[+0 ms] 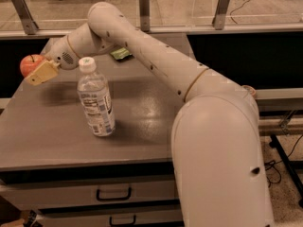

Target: Pick apple

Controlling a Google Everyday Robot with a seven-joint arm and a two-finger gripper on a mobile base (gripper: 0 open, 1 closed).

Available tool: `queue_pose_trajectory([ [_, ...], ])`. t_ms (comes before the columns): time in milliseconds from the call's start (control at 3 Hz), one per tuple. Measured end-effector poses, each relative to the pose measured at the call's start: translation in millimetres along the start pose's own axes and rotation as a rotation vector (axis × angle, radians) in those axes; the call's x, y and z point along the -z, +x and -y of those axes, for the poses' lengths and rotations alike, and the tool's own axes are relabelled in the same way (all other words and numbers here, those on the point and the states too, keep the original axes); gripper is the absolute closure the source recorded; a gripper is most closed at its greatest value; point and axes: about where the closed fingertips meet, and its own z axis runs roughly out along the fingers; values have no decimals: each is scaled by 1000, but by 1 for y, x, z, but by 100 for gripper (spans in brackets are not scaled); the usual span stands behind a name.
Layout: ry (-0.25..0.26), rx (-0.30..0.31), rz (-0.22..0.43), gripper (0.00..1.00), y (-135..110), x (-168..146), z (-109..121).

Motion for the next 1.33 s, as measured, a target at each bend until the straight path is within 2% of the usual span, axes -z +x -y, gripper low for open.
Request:
queue_pose_trajectory([
  [333,162,65,59,100,-10,71,22],
  [667,339,134,123,100,-7,149,53],
  [1000,482,184,191,100,-2,223,80],
  [1333,482,184,191,100,-2,223,80],
])
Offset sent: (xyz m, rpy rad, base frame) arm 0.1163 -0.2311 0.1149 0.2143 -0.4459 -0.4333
